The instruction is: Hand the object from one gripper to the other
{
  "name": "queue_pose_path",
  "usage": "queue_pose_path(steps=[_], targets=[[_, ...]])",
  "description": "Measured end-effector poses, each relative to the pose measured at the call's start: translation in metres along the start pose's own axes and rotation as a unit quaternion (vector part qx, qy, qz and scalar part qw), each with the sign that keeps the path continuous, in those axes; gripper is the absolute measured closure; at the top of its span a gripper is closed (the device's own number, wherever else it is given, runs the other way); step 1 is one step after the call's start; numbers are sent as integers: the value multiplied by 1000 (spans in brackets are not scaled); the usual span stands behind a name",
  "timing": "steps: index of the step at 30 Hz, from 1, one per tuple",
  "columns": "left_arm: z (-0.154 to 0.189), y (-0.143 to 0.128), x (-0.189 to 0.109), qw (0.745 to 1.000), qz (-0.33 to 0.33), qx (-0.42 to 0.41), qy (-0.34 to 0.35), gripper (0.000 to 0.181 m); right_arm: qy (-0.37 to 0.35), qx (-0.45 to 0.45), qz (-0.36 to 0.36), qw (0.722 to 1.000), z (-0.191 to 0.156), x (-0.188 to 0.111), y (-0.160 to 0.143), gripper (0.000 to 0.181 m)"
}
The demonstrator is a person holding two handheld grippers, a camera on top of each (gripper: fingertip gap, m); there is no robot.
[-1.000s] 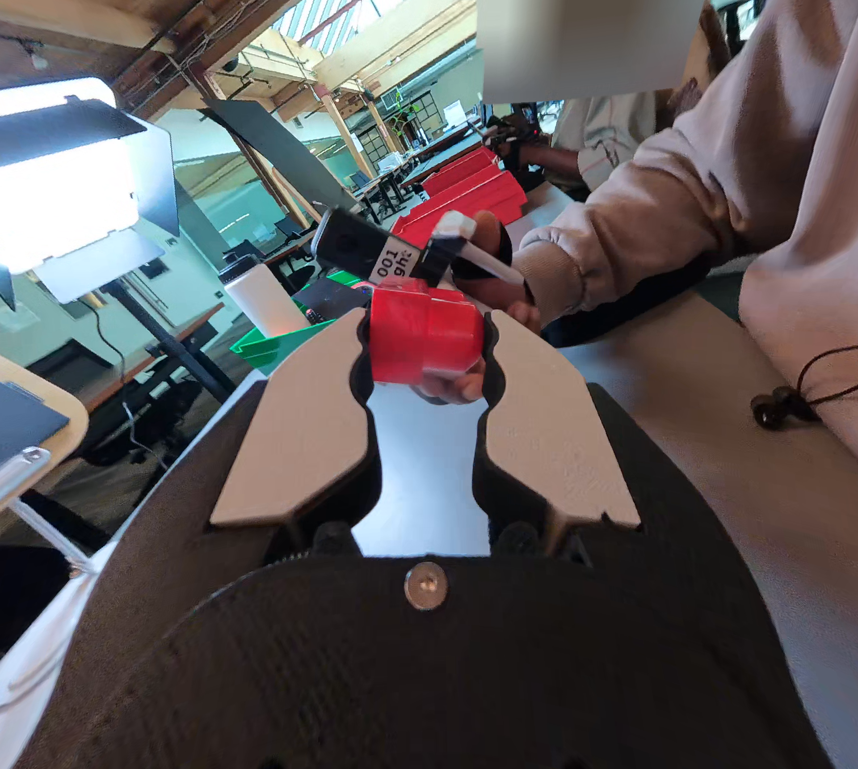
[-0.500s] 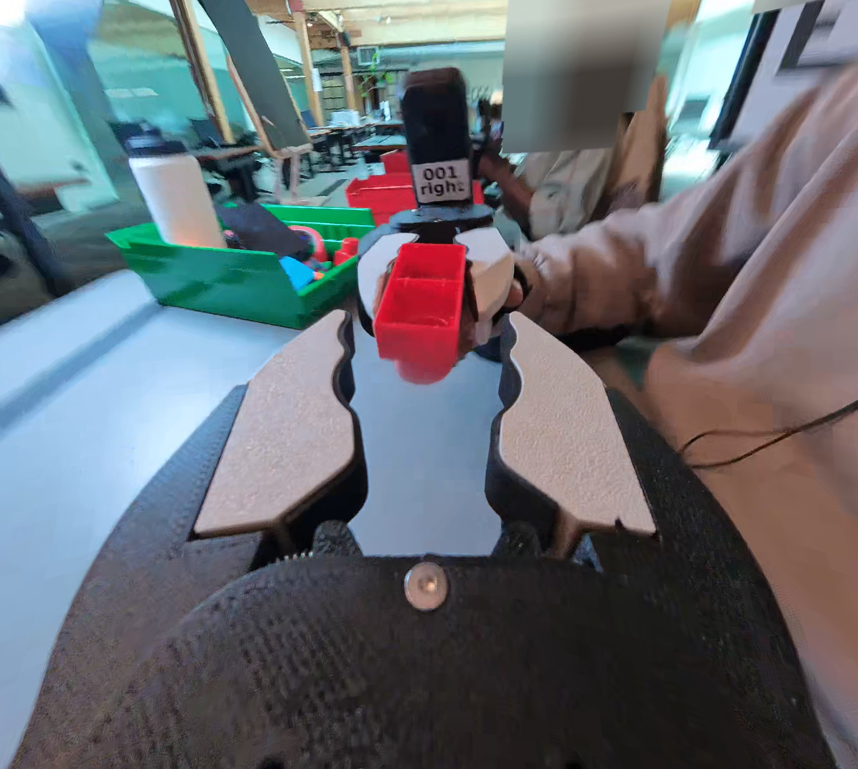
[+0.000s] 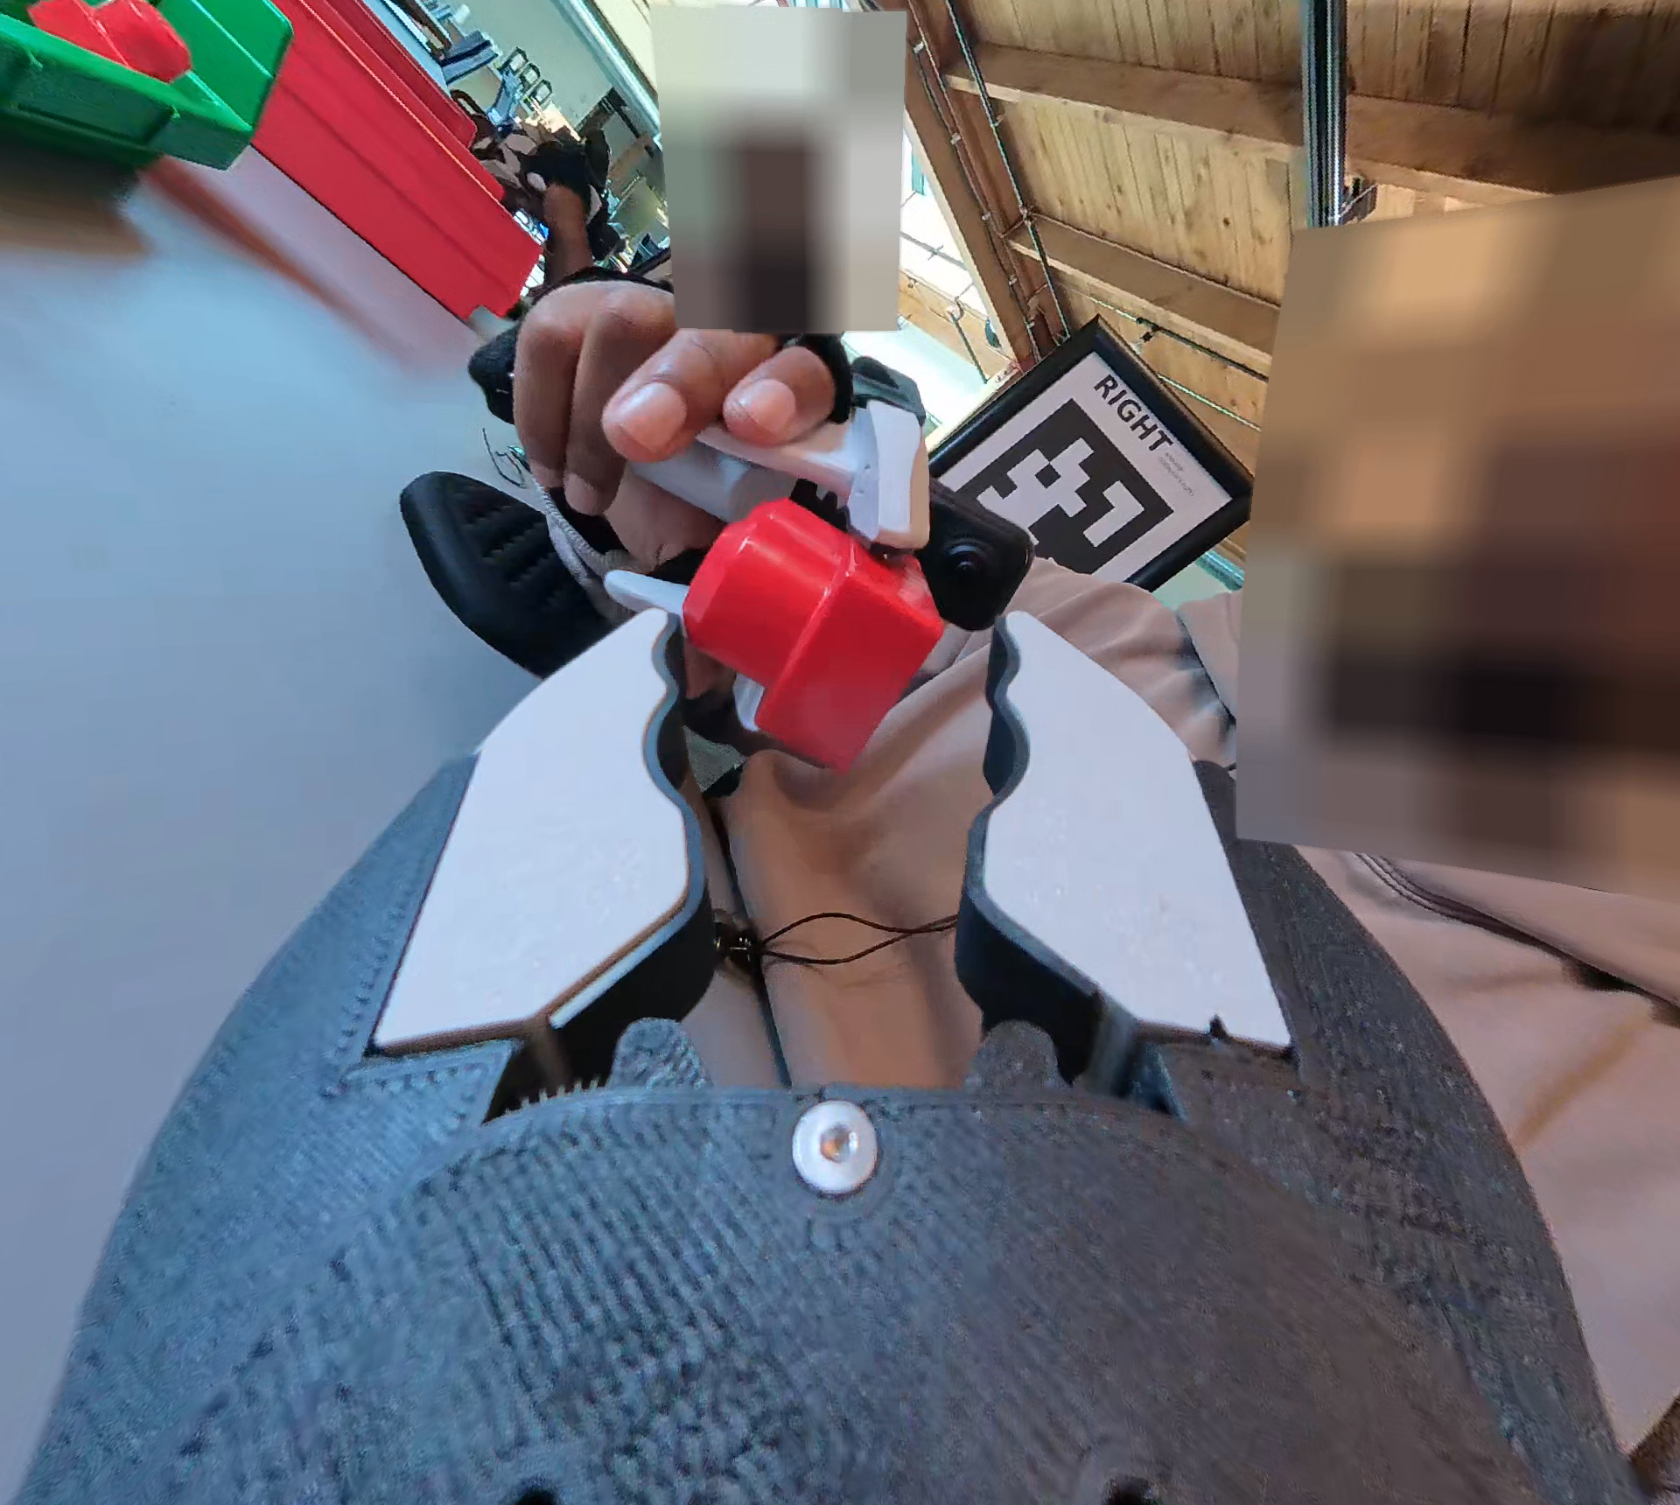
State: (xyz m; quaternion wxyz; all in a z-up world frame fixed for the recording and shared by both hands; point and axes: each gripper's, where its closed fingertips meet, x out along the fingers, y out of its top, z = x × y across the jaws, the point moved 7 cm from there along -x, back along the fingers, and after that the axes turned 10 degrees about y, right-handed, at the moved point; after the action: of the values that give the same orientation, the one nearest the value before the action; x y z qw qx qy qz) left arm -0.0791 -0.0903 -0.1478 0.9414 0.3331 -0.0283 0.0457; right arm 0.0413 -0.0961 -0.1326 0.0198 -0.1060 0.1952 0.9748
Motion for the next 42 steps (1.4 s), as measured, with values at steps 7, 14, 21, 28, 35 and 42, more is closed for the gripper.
queue_pose_path(steps=[7,14,21,28,35,42], targets=[[5,2,-3,988,-10,137,65,139,-14,55,19,998,6,-1,-1,141],[19,20,-21,922,54,336,186,139,89,458,151,871,28,-5,-31,102],[34,12,-18,749,62,584,306,139,202,761,314,530,24,6,-62,106],[30,3,-11,680,32,652,333,139,242,748,315,532,16,15,-43,144],[9,11,-17,806,0,499,318,123,161,684,154,695,30,-2,-59,144],[-10,-5,-9,777,-99,510,355,135,211,518,-69,826,4,2,-53,144]])
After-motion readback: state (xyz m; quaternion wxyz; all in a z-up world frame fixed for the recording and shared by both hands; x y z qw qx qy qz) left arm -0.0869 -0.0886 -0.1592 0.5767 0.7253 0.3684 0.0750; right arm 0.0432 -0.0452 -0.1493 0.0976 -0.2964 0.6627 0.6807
